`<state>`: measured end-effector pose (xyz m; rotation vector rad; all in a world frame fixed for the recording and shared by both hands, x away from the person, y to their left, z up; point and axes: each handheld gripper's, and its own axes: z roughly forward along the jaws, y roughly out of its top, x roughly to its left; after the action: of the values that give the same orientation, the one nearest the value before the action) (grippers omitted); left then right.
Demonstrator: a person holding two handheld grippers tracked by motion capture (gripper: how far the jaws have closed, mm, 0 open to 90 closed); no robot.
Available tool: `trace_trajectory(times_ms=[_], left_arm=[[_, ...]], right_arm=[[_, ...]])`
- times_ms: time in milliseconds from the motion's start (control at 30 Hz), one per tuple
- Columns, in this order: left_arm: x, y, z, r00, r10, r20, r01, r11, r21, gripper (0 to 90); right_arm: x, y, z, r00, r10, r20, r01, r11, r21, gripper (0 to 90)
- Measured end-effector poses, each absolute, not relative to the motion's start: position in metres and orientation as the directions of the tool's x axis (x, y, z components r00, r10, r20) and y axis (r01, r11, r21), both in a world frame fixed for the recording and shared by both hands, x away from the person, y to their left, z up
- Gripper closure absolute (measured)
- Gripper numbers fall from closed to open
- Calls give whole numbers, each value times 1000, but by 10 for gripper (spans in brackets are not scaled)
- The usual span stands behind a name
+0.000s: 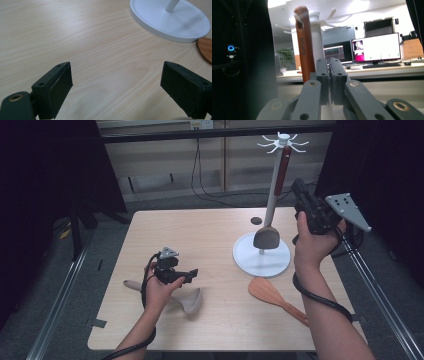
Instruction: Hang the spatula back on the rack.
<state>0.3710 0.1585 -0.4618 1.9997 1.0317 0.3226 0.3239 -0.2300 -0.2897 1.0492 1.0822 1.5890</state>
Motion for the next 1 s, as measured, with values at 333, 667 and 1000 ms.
trace_trajectory(times_ms=[333,667,1000], left_arm=[[371,157,-460,633,762,-137,540,-308,783,104],[371,156,-460,636,760,-130,541,-320,777,105],[370,155,-460,633,762,-138,544,-310,780,105]], right_arm=[[329,-226,-280,-227,966,126,-262,-185,947,900],[333,-227,-270,-215,970,116,-287,-177,942,900],[342,-222,-260,-204,975,94,-289,-152,945,900]])
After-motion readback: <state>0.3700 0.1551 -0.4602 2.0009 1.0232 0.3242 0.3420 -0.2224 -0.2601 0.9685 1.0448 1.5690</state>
